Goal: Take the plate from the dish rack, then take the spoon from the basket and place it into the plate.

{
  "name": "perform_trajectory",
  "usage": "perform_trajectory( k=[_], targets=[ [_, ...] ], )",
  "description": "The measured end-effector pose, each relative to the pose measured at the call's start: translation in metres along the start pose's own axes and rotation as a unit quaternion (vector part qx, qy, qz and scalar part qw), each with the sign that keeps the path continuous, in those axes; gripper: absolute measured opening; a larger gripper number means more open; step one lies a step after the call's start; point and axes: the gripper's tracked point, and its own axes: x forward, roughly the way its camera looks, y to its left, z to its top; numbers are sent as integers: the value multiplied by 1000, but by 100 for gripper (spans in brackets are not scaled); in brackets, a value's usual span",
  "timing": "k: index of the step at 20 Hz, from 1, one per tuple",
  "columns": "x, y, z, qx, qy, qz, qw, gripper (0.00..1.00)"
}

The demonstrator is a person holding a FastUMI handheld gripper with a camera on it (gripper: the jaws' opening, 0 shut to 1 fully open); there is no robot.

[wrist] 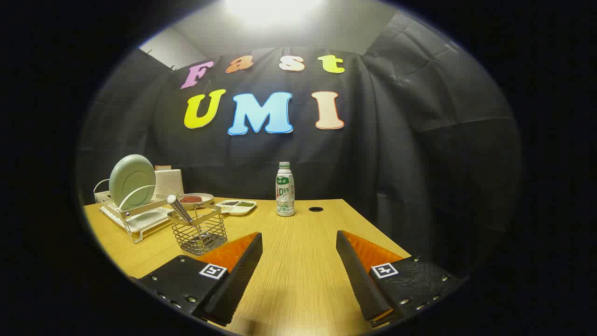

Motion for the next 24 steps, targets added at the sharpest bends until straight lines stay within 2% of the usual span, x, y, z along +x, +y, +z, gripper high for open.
perform_trajectory(
  k=[17,20,24],
  targets=[
    [1,0,0,0,2,0,1000,97],
    [11,0,3,0,-3,0,1000,97],
    [51,-7,4,16,-3,-11,1000,97]
  ],
)
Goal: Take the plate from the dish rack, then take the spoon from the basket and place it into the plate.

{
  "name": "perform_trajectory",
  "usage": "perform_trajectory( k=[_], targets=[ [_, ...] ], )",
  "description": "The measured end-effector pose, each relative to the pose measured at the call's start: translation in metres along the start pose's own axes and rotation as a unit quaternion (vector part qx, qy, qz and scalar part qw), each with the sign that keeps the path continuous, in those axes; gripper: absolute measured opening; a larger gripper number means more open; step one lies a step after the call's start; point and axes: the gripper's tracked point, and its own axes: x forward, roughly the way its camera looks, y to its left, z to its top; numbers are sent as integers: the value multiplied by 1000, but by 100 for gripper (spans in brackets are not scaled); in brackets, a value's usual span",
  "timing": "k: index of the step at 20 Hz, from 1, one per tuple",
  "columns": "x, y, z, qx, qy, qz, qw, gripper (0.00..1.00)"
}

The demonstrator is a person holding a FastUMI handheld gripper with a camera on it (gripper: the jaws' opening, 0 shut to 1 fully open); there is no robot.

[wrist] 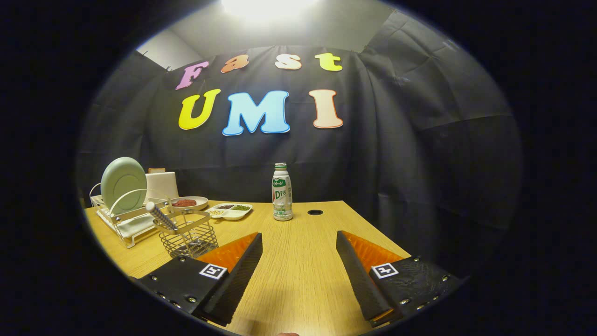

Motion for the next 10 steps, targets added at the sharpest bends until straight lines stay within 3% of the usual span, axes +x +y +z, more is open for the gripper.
perform_trajectory(
  k=[5,10],
  targets=[
    [26,-15,52,11,-56,-33,998,97],
    [-23,-15,110,-58,-64,-77,993,97]
  ],
)
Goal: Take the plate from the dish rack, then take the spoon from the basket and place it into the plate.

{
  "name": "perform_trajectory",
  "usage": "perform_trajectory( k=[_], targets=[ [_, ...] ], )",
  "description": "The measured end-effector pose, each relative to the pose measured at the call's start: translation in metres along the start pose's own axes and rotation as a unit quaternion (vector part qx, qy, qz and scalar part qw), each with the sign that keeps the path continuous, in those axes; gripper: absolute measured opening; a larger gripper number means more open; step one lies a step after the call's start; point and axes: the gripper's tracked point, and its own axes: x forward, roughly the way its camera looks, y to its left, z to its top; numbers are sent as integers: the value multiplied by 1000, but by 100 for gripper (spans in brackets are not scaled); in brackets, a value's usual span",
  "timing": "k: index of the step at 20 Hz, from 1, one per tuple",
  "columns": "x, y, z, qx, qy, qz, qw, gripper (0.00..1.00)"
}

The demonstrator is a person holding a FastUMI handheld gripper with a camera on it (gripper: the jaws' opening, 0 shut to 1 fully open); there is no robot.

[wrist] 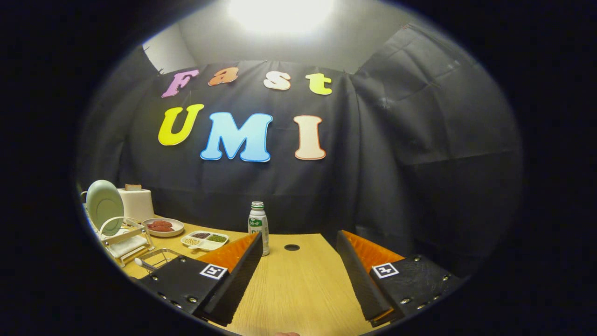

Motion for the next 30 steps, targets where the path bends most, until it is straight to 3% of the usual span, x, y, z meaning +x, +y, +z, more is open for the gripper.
perform_trajectory(
  k=[6,13,20,30],
  targets=[
    [-97,54,45,-27,23,17,999,97],
    [-148,204,83,23,54,114,992,97],
    [-125,331,91,81,93,180,976,97],
    [-50,443,50,126,171,208,955,97]
  ],
)
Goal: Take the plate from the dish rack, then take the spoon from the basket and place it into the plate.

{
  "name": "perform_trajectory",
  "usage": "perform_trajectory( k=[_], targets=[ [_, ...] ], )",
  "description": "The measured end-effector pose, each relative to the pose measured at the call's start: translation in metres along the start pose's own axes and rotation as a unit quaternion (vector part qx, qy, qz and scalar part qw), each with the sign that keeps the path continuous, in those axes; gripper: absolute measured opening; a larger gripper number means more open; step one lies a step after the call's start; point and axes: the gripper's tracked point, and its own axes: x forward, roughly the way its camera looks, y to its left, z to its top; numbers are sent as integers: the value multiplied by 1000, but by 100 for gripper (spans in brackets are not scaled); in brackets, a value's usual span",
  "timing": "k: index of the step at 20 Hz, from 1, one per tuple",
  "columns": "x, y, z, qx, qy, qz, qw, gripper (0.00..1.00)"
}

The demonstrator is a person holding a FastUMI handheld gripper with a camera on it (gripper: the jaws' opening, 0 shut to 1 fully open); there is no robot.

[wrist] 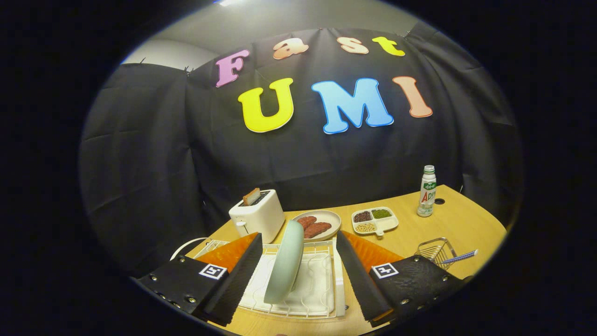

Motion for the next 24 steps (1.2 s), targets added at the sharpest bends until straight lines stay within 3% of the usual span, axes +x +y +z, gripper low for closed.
perform_trajectory(
  k=[8,12,13,14,17,21,24],
  targets=[
    [60,10,-50,37,121,12,992,94],
    [68,17,-67,39,169,14,985,72],
    [68,18,-65,34,178,10,983,62],
    [71,14,-72,26,185,-4,982,51],
    [68,2,-73,7,207,-51,977,39],
    [64,2,-72,-16,218,-78,973,36],
    [60,-5,-47,-50,201,-128,970,33]
  ],
)
